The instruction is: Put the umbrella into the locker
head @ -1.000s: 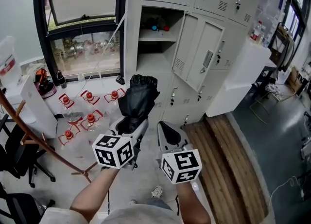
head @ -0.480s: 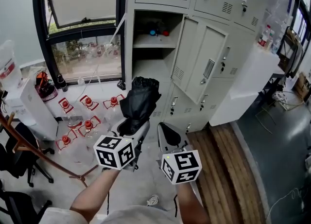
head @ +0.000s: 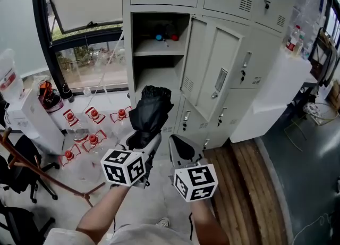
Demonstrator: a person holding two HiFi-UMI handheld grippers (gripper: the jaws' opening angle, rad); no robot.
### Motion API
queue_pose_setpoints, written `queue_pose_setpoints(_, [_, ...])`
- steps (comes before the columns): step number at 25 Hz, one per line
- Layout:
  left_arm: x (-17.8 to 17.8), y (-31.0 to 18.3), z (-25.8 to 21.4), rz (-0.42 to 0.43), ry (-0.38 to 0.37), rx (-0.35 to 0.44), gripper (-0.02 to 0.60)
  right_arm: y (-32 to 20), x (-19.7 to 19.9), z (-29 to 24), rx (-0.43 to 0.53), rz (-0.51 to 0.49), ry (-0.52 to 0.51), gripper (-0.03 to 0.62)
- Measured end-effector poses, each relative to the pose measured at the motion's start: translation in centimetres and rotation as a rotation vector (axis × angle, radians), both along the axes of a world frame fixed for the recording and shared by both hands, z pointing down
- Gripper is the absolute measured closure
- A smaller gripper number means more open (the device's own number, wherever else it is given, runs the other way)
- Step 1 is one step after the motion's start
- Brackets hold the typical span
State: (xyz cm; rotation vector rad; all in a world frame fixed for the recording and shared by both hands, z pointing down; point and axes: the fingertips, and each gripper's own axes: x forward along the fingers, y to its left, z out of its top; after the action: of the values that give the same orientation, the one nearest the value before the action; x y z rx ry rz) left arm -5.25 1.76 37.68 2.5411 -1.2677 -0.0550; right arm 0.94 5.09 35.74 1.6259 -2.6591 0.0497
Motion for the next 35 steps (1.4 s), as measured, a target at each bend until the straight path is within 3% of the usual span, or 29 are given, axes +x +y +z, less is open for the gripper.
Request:
queue_pose_setpoints(7, [2.4, -1.3, 0.4, -0.015, -0.020, -0.010, 0.330, -1.5, 2.4, 0.1, 0.000, -0.019, -0.013, 0.591])
queue_pose_setpoints(18, [3.0, -3.7, 1.2, -0.026, -0.038, -0.020, 0.330, -3.8, 3.3, 0.8, -0.009, -0.031, -0.023, 0.591])
queue_pose_setpoints(35, [3.0, -13.2, 2.6, 0.017, -0.056, -0.049, 0.330, -13.3, 3.0, 1.4, -0.029, -0.006, -0.004, 0.591])
